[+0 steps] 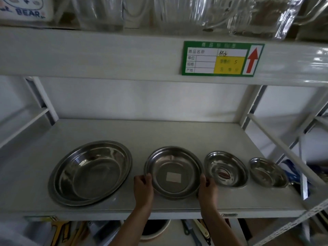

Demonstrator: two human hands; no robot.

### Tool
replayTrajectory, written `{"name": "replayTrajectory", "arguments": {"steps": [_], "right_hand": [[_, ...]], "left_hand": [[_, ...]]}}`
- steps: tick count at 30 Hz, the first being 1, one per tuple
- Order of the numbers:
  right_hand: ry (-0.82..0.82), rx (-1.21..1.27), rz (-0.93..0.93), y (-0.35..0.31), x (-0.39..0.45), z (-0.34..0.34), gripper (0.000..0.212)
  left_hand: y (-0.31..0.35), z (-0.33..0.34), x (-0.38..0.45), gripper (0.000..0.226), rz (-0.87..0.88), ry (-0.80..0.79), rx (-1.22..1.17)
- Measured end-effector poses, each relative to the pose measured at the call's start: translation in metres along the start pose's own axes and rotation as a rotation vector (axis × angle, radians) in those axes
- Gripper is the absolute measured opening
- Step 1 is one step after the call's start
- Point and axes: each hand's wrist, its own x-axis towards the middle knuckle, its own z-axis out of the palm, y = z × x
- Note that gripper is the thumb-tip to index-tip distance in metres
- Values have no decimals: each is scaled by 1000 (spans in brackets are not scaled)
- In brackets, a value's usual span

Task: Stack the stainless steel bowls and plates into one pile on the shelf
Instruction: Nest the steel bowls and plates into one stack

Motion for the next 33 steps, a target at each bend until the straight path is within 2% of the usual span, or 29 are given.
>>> {"name": "replayTrajectory", "arguments": {"steps": [3, 10, 13, 17, 24, 27, 30, 33], "right_hand": [[24, 22, -23, -6, -4, 1, 21], [83, 65, -47, -22, -10, -4, 18], [82, 104, -85, -37, -16, -2, 16], [46, 134, -196, -65, -26, 14, 15], [-93, 114, -327, -93, -49, 90, 11], [-178, 77, -346, -93, -63, 123, 12], [-254, 55, -347, -89, -76, 152, 12], [-313, 22, -338, -86, -87, 171, 11]], "left_hand": [[7, -2, -4, 14, -1, 5, -24], [17, -5, -9, 18, -6, -15, -79], [29, -14, -12, 22, 60, -52, -125], [51, -35, -6, 26, 132, -19, -161], [76, -105, 12, 17, 249, 219, -157], [71, -137, 25, 29, 238, 355, -104], [66, -162, 33, 22, 220, 422, -124], [62, -183, 35, 19, 226, 501, -41]]}}
